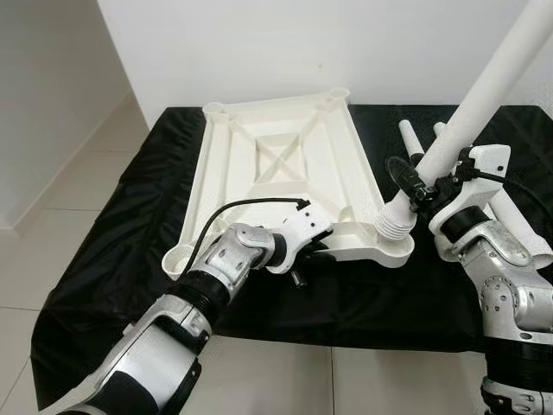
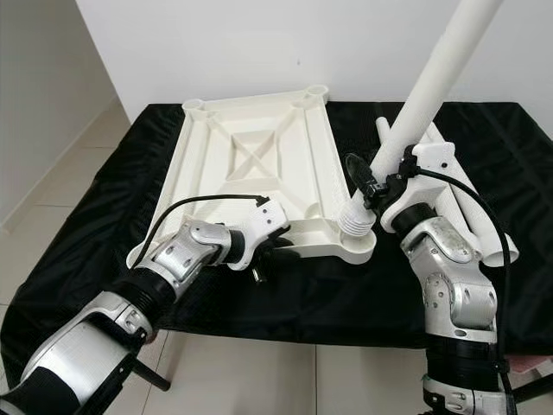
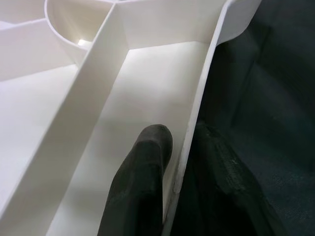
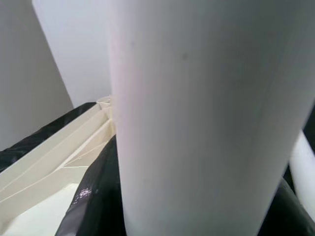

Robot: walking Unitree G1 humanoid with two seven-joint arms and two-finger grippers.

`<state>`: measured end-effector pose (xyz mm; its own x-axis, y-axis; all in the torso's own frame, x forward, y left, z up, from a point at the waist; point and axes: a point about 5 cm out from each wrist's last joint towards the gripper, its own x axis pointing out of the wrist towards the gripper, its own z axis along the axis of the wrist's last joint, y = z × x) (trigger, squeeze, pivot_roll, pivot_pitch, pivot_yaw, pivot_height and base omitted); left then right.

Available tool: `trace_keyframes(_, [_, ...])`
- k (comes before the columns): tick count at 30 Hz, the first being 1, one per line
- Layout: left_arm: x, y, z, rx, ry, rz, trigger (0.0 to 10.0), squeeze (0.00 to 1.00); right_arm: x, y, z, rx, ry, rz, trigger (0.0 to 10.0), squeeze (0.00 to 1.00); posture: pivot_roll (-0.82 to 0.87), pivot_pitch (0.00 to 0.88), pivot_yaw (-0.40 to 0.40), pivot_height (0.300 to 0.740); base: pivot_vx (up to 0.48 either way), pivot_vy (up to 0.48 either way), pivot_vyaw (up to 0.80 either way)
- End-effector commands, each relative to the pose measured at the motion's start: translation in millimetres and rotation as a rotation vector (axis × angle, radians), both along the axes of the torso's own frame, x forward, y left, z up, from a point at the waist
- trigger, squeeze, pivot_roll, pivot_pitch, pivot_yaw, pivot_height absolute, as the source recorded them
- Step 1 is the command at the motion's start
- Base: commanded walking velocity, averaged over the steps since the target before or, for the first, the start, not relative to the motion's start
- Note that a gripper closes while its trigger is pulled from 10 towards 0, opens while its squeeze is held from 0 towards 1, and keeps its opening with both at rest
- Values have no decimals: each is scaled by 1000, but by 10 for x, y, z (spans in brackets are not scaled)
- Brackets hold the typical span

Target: Building children table

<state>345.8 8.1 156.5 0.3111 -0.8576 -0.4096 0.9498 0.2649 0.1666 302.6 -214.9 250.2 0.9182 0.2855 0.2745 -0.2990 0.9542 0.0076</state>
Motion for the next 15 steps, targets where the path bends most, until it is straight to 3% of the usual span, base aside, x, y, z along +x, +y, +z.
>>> trace_keyframes(1, [180,143,118,-20,-116,230,10000,0,-31,-3,37,3,-28,-7,10000,0,-165,79,132,740,0,0,0])
trace_keyframes(8, [163,273,-118,100,-96,256,10000,0,-40,-8,51,2,-32,-12,10000,0,-167,81,136,740,0,0,0])
trace_keyframes(15, [232,532,-310,188,-40,448,10000,0,-52,-16,68,1,-38,-18,10000,0,-165,84,137,740,0,0,0])
